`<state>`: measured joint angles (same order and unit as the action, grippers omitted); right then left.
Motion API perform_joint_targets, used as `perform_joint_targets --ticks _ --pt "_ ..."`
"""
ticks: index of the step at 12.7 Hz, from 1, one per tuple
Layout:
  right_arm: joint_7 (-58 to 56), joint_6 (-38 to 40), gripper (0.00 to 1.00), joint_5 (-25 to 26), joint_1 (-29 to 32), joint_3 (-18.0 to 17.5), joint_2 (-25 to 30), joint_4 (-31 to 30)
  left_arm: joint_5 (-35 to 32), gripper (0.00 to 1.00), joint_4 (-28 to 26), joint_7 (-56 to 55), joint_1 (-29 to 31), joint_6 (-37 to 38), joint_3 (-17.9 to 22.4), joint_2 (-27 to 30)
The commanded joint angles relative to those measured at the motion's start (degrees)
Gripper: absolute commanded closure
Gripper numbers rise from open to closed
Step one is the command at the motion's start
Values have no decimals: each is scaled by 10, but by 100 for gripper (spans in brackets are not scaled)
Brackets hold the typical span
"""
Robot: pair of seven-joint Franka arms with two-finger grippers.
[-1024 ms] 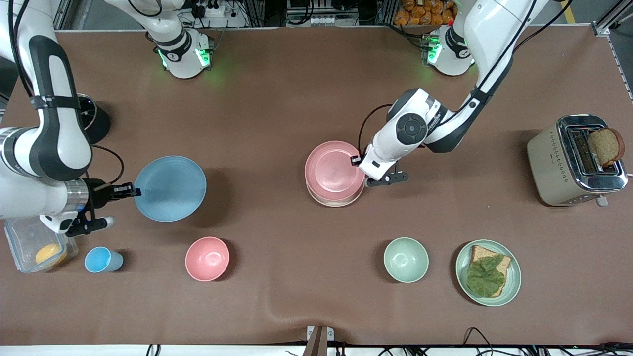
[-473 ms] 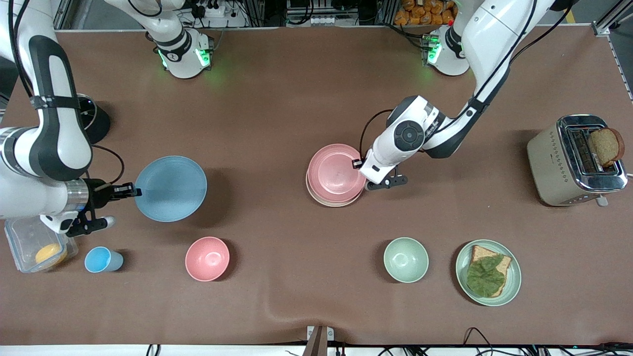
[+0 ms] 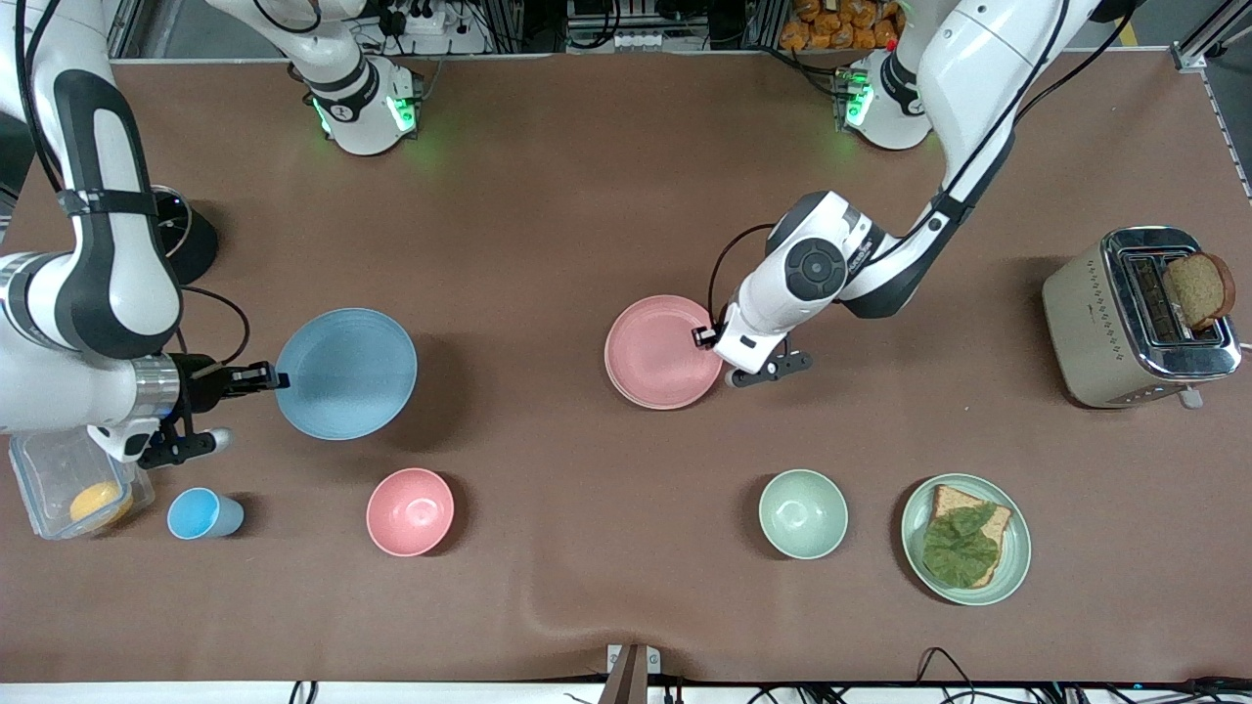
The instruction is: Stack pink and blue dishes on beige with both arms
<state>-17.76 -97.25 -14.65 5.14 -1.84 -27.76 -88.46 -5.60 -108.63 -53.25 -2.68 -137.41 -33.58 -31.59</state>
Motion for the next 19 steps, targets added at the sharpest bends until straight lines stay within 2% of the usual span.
perform_joint_targets --ticks 1,5,8,10,14,16,19 --pt "54 3 100 -14 -28 1 1 0 -16 0 17 -17 29 32 -1 63" --pt "170 -2 100 -57 -100 2 1 -1 -20 0 33 32 106 140 -1 173" --pt "293 -36 100 -57 -172 2 -4 -1 -20 0 38 159 171 189 -3 238" --pt "399 -73 100 -57 -238 3 -7 -2 -19 0 45 198 191 216 -1 272" --pt "566 -172 100 -57 -339 3 -47 -2 -19 0 147 244 224 368 -1 280" --pt "614 -216 100 -57 -371 3 -69 -2 -20 0 163 243 225 391 1 282" --pt "628 -234 100 -69 -398 2 -80 -2 -20 0 189 244 237 435 3 282"
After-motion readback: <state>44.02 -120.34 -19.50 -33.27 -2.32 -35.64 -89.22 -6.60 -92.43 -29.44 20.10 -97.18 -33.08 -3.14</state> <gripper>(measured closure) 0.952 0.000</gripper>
